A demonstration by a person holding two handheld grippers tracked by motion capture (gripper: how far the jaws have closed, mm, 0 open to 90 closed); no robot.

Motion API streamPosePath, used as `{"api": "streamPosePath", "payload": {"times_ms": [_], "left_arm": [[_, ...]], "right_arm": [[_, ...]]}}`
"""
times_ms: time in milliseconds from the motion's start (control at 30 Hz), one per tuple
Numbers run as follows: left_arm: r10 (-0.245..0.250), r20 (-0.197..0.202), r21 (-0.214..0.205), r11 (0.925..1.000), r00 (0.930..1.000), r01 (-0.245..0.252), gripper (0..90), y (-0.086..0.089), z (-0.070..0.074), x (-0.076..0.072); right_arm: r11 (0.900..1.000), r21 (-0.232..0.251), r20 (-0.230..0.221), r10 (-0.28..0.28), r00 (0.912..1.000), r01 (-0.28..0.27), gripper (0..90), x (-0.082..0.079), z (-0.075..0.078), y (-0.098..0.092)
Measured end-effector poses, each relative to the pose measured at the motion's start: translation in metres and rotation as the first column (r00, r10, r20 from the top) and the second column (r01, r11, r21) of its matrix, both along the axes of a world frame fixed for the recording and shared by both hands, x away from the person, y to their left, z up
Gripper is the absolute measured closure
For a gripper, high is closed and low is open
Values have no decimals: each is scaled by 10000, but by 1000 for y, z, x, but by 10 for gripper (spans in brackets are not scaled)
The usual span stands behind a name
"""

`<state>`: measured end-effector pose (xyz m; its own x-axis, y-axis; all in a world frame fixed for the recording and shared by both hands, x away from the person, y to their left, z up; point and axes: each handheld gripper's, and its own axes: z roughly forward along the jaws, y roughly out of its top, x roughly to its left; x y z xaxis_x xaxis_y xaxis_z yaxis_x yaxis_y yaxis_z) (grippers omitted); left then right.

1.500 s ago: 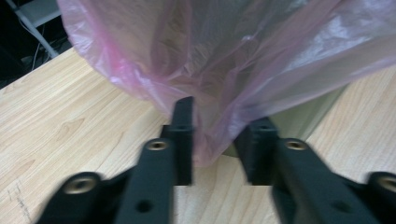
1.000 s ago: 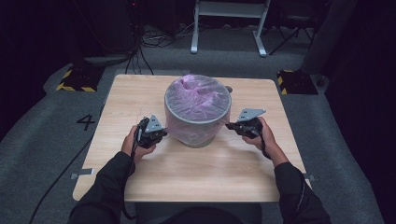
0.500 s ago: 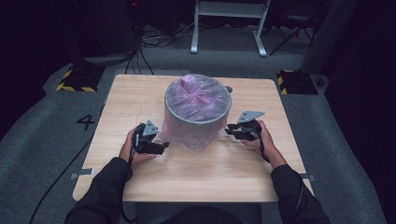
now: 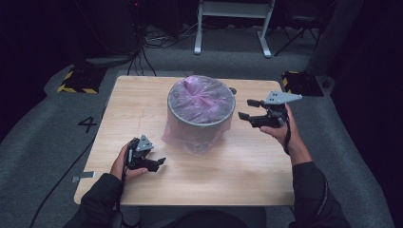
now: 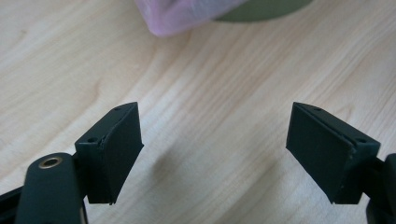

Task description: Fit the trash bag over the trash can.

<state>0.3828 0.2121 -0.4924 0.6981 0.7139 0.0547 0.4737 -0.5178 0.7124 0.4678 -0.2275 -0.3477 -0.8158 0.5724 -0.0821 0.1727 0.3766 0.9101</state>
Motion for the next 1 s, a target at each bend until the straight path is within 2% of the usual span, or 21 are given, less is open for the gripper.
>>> {"api": "streamPosePath", "payload": {"times_ms": [67, 100, 133, 200, 267, 367, 433, 500, 533, 567, 600, 667, 700, 733, 767, 800, 900, 1000], "left_arm": [[-120, -181, 93, 9999, 9998, 122, 182, -2, -4, 0], [-152, -313, 119, 9998, 9994, 156, 180, -3, -6, 0], [-233, -264, 62, 9997, 9994, 234, 179, -3, -7, 1], [-226, -462, -175, 9996, 9987, 219, 174, -2, -8, 2], [-288, -525, -292, 9992, 9982, 273, 168, -1, -9, 4], [-468, -475, -369, 9983, 9978, 451, 156, 1, -11, 6], [-585, -438, -372, 9977, 9973, 569, 146, 2, -11, 7], [-612, -435, -364, 9976, 9972, 596, 145, 2, -11, 8], [-609, -443, -367, 9976, 9972, 592, 145, 2, -11, 7], [-609, -440, -370, 9976, 9972, 592, 146, 2, -11, 7], [-610, -435, -367, 9976, 9972, 594, 145, 2, -11, 8], [-610, -435, -367, 9976, 9972, 594, 145, 2, -11, 8], [-613, -455, -375, 9975, 9971, 596, 145, 2, -11, 7], [-610, -439, -368, 9976, 9972, 594, 145, 2, -11, 8], [-613, -456, -376, 9975, 9971, 596, 145, 2, -11, 7], [-618, -449, -369, 9975, 9971, 602, 145, 2, -11, 8], [-630, -450, -372, 9974, 9970, 613, 146, 2, -11, 8], [-631, -438, -363, 9974, 9970, 615, 145, 2, -11, 8]], "right_arm": [[9995, 301, 232, 61, 9997, -68, 342, 2, 18, 9], [9996, 266, 325, 90, 9994, -99, 342, 3, 26, 15], [9998, 160, 443, 116, 9990, -123, 343, 5, 32, 22], [9996, -118, 586, 279, 9979, -272, 343, 8, 43, 39], [9985, -127, 544, 545, 9970, -539, 344, 13, 51, 57], [9918, -880, 505, 973, 9940, -926, 334, 18, 59, 85], [9800, -1641, -3, 1143, 9934, -1128, 334, 25, 59, 109], [9640, -2435, -98, 1082, 9941, -1073, 343, 30, 54, 129], [9568, -2666, -320, 1112, 9933, -1157, 344, 32, 52, 135], [9480, -2923, -454, 1175, 9920, -1257, 343, 33, 50, 140], [9335, -3320, -576, 1237, 9907, -1358, 338, 35, 47, 146], [9172, -3672, -1002, 1261, 9869, -1544, 332, 37, 44, 152], [9038, -4015, -1013, 1169, 9880, -1481, 329, 38, 41, 156], [9047, -4031, -1016, 1053, 9892, -1378, 329, 39, 41, 157], [9065, -4021, -1141, 896, 9894, -1284, 329, 41, 40, 158], [9041, -4059, -1365, 842, 9871, -1332, 325, 43, 38, 159], [8746, -4643, -1708, 667, 9831, -1400, 299, 45, 32, 165], [8635, -4851, -1717, 607, 9833, -1380, 284, 45, 29, 168]]}}
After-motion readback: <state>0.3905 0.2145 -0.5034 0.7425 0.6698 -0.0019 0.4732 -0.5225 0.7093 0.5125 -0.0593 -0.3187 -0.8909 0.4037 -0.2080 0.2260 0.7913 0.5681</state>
